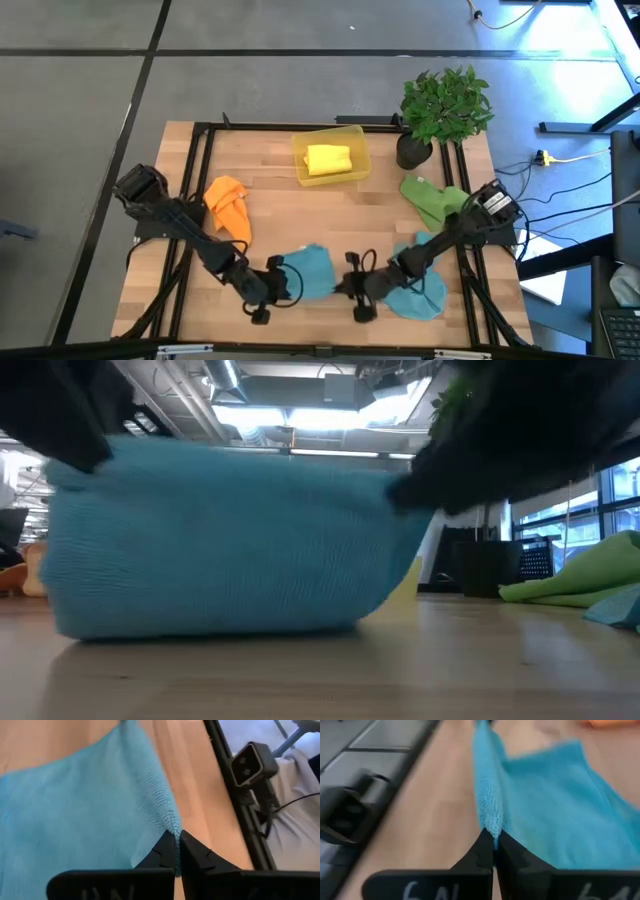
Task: Fold microfiber towels
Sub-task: Fold the left blue microfiber towel
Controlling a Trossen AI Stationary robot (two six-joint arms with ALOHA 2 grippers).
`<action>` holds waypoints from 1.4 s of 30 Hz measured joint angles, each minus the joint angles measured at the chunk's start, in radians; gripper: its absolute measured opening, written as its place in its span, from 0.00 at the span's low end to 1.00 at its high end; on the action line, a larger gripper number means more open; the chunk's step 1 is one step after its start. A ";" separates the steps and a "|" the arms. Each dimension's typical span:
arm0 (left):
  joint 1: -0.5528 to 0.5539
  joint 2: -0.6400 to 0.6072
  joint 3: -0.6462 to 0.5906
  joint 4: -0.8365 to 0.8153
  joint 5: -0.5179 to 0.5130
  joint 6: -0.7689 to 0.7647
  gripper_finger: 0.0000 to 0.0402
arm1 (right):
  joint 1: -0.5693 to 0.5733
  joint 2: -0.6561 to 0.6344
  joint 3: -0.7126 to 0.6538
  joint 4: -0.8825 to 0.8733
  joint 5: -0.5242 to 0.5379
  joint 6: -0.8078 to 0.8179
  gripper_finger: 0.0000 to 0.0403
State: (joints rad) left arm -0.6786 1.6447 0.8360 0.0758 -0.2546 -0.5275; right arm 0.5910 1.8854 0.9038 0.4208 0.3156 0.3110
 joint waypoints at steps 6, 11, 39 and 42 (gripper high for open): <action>-0.043 -0.002 0.001 -0.004 -0.049 0.037 0.00 | 0.029 0.000 0.104 -0.167 0.096 -0.008 0.01; -0.009 -0.005 0.001 -0.124 -0.084 -0.016 0.00 | -0.047 0.000 0.083 -0.189 0.090 0.026 0.01; 0.173 -0.002 0.001 -0.055 0.015 0.087 0.00 | -0.101 0.006 -0.026 -0.176 0.024 0.091 0.01; 0.134 -0.002 0.001 -0.021 0.014 0.064 0.00 | -0.068 0.006 -0.025 -0.150 0.010 0.110 0.01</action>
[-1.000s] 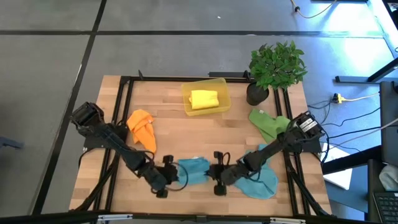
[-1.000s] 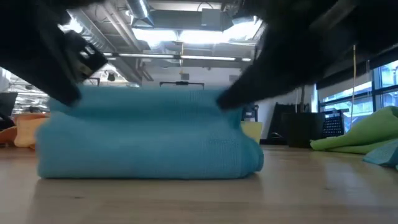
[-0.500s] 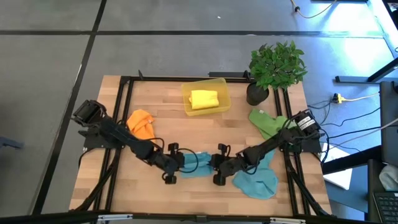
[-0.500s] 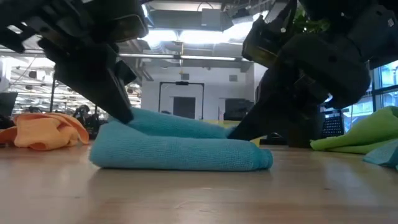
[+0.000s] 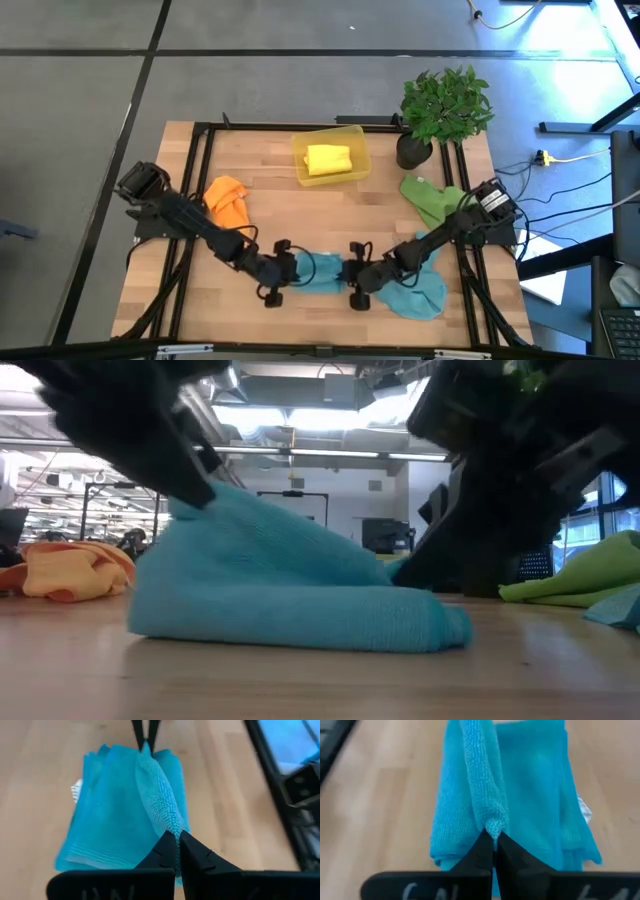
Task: Fold microfiber towels
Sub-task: Fold the left blue microfiber towel
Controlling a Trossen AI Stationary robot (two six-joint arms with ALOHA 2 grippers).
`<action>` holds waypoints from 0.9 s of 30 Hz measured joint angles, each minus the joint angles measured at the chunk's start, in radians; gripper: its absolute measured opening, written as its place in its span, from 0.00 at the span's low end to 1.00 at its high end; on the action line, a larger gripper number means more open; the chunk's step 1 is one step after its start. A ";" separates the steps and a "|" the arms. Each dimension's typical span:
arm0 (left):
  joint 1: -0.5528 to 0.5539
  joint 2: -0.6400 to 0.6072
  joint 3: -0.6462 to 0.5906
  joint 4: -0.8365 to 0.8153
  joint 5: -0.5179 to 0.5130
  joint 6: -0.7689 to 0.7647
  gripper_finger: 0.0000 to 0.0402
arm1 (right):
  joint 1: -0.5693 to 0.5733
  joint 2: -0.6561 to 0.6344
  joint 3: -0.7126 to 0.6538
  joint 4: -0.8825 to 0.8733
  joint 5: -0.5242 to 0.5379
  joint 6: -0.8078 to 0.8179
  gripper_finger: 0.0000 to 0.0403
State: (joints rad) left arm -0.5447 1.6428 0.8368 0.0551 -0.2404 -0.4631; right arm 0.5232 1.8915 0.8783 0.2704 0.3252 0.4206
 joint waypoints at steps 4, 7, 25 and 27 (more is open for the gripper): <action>-0.034 0.000 0.000 -0.002 -0.018 -0.005 0.00 | 0.027 0.000 0.000 0.050 0.009 -0.009 0.01; -0.023 0.000 0.000 -0.003 -0.021 0.003 0.00 | 0.030 0.000 0.000 0.035 0.061 -0.009 0.01; -0.021 0.031 0.001 0.119 0.023 0.001 0.00 | 0.140 0.000 0.000 0.122 0.073 0.043 0.01; -0.043 0.041 0.001 0.146 0.024 -0.004 0.00 | 0.153 0.000 0.000 0.127 0.093 0.050 0.02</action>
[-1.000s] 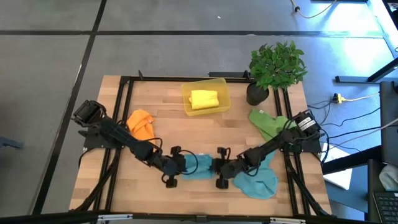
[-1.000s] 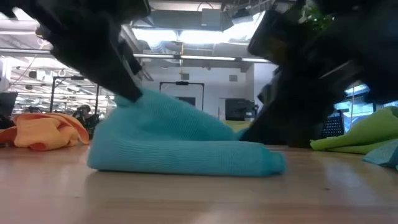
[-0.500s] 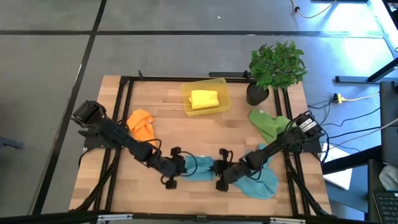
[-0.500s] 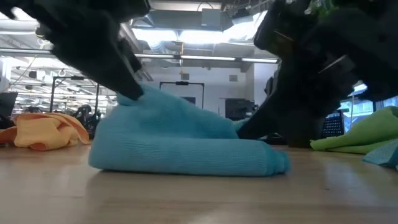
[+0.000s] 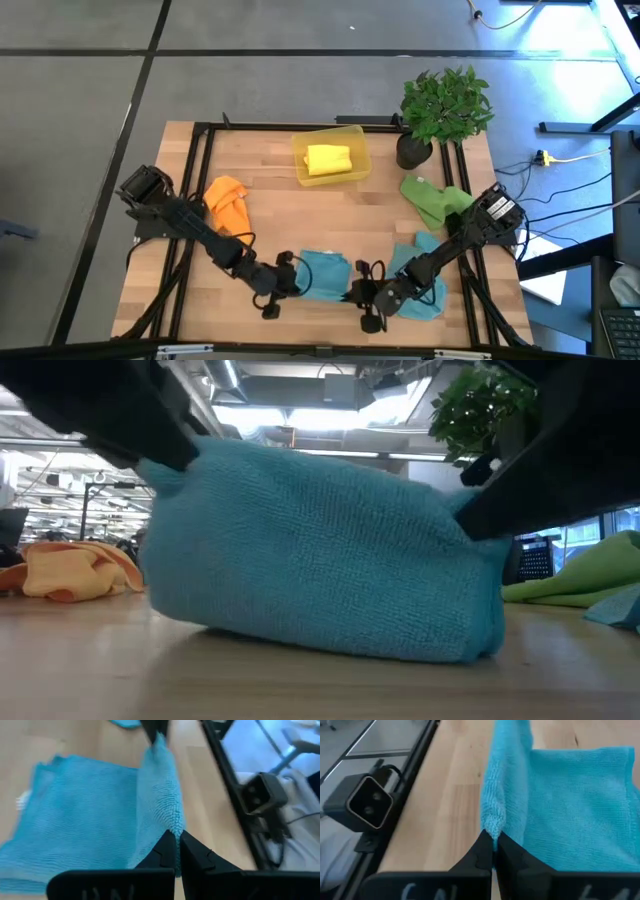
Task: Fold microfiber towels
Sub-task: Fold the left blue microfiber towel
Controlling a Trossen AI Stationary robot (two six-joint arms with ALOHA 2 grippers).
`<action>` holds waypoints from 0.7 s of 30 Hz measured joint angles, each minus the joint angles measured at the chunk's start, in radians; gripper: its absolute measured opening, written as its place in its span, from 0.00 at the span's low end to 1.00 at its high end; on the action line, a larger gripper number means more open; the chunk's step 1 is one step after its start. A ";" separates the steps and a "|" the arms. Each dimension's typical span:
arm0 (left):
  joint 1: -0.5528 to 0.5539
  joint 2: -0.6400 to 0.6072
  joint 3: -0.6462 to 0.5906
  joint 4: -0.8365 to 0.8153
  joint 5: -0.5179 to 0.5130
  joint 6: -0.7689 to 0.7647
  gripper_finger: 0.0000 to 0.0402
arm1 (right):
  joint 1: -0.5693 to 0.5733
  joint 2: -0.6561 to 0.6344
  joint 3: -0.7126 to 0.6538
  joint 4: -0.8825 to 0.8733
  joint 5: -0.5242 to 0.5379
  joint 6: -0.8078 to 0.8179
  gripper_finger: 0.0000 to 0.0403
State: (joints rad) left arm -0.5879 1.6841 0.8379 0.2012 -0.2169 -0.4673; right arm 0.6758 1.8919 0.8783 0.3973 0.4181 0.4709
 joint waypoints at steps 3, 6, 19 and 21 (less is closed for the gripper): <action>-0.011 0.001 0.000 -0.007 -0.019 0.008 0.00 | 0.005 0.000 0.000 -0.005 0.028 -0.003 0.02; 0.007 0.001 0.000 -0.020 -0.049 0.050 0.00 | -0.010 0.000 0.000 -0.029 0.057 -0.008 0.02; 0.247 -0.002 0.000 -0.197 -0.109 0.132 0.00 | -0.137 0.000 0.000 -0.224 0.185 0.090 0.02; 0.272 -0.002 0.000 -0.197 -0.111 0.147 0.00 | -0.139 0.000 0.000 -0.266 0.225 0.116 0.02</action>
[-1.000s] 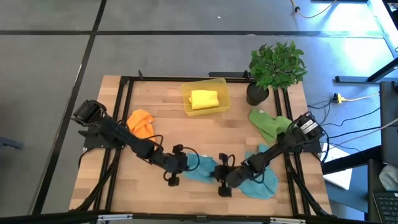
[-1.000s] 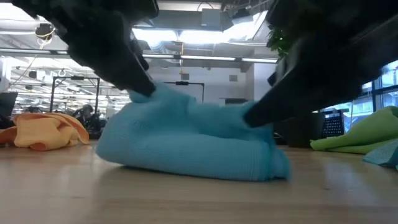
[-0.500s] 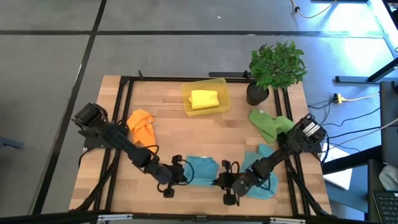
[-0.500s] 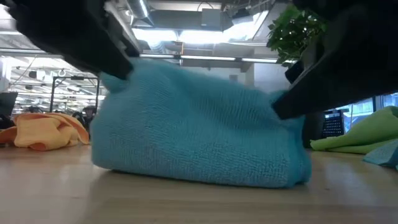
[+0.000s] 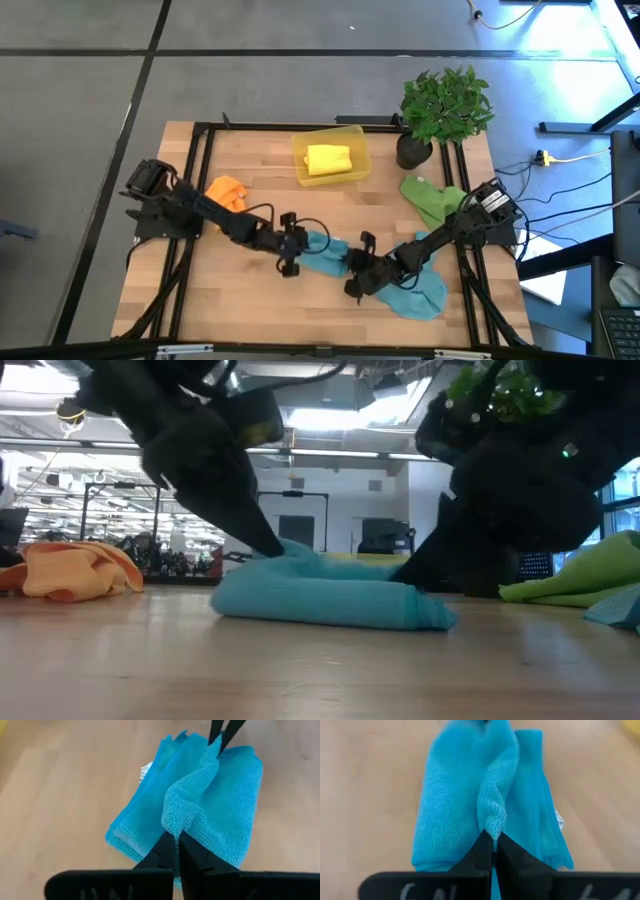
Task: Fold microfiber towels
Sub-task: Fold the left blue microfiber towel
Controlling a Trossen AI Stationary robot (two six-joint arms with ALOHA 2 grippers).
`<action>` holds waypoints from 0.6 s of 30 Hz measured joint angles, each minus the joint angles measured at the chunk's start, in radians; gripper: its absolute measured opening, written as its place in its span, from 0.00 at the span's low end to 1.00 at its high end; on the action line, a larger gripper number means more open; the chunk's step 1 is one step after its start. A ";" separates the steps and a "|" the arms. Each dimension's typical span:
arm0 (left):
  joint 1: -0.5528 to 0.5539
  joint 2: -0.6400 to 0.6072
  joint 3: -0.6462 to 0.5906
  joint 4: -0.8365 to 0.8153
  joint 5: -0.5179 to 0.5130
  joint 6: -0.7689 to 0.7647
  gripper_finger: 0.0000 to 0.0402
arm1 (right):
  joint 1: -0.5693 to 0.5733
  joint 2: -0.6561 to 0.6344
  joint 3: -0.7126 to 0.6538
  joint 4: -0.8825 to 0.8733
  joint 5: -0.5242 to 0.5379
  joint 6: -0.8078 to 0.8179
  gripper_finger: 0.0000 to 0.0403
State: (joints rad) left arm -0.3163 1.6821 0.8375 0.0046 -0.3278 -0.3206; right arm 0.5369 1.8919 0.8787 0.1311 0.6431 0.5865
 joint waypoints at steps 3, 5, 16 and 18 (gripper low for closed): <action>0.022 0.000 0.000 0.001 0.005 0.018 0.00 | 0.005 0.000 0.000 -0.017 0.020 0.008 0.02; 0.024 0.000 0.000 0.002 0.017 0.033 0.00 | 0.015 -0.002 0.000 -0.017 0.022 0.011 0.02; 0.024 0.000 0.000 0.031 -0.011 0.119 0.11 | 0.029 -0.010 0.000 -0.068 0.086 0.075 0.02; 0.025 0.000 0.000 0.037 -0.048 0.119 0.18 | 0.024 -0.010 0.000 -0.086 0.096 0.093 0.02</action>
State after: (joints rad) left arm -0.2914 1.6821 0.8375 0.0413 -0.3762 -0.2014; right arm 0.5611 1.8824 0.8787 0.0455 0.7387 0.6795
